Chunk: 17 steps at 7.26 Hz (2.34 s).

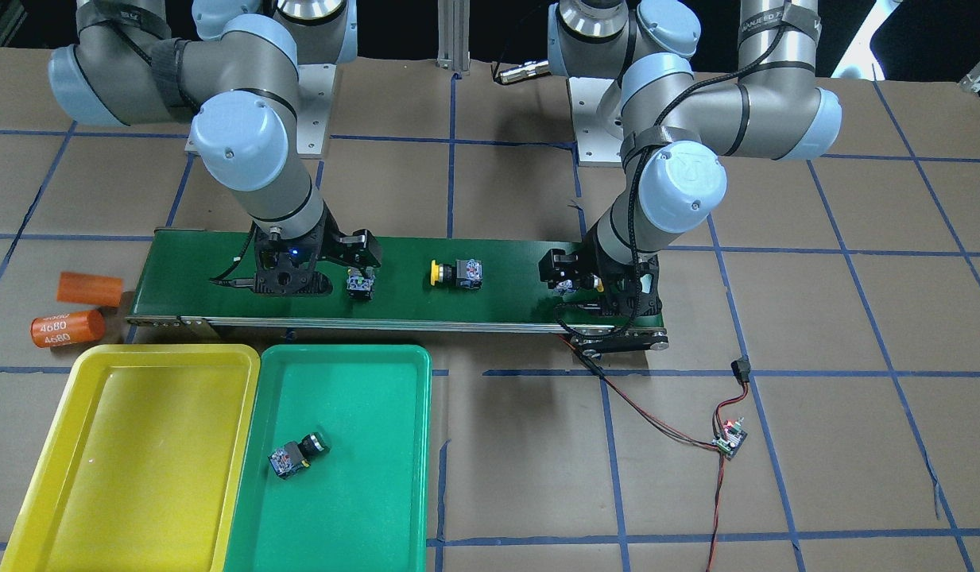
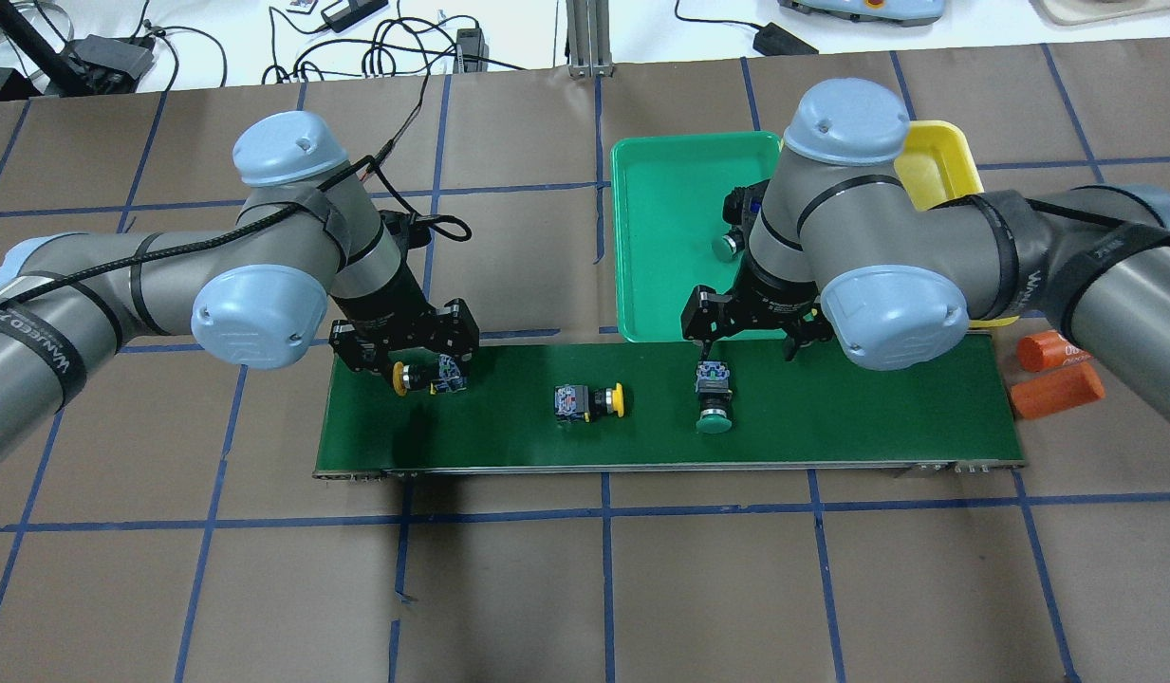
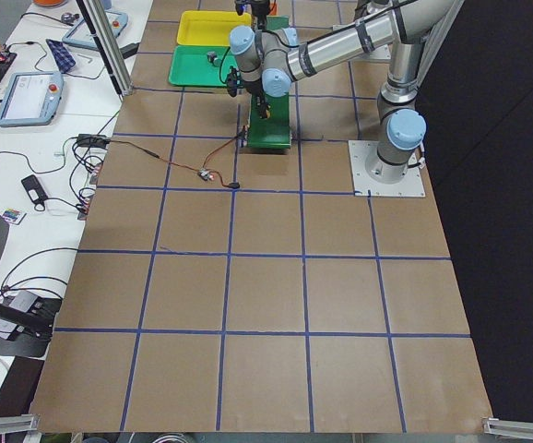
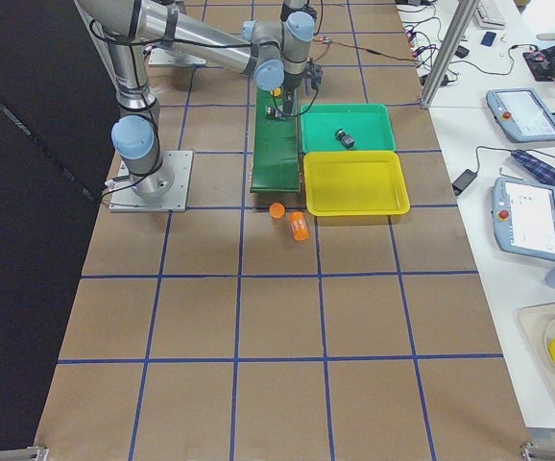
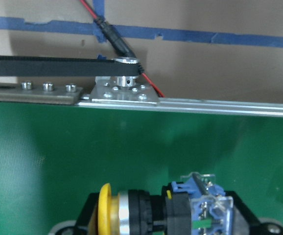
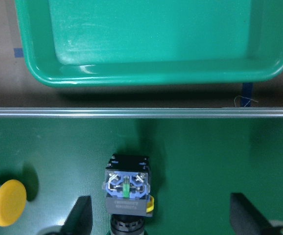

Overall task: Sort buttons by color to trays
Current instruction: 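Place a yellow-capped button with left gripper while right gripper reaches another button, then carry the green-capped button into the green tray while the left gripper withdraws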

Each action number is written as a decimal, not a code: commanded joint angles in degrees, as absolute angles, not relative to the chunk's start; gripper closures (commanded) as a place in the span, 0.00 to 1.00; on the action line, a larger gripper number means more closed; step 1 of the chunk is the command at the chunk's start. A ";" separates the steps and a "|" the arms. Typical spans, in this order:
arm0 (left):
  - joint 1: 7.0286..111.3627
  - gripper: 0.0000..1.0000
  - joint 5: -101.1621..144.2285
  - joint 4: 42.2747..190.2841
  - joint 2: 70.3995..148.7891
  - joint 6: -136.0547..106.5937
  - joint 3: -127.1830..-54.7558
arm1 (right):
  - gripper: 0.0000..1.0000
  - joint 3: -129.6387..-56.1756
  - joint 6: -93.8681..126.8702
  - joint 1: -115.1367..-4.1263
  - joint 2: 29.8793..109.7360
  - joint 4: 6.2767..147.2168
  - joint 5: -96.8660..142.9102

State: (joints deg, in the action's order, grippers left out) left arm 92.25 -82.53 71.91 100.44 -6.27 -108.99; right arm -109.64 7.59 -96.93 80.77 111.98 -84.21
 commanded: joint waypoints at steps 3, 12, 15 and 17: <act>92.37 0.00 -82.88 80.41 92.74 -6.68 -102.48 | 0.00 -109.95 7.65 -97.47 77.27 111.79 -84.29; 86.31 0.00 -88.24 97.30 90.44 2.90 -84.19 | 1.00 -97.60 10.18 -96.24 72.64 115.55 -85.24; 86.22 0.00 -88.07 96.86 90.61 2.55 -84.55 | 0.21 -89.57 10.81 -96.33 61.98 121.81 -84.29; 86.22 0.00 -87.81 96.86 90.44 2.55 -84.46 | 0.00 -89.65 10.72 -96.15 61.44 125.68 -85.17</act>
State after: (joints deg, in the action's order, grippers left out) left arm 86.23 -88.06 96.87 90.59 2.57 -84.50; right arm -89.87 10.74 -96.25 62.06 124.03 -84.92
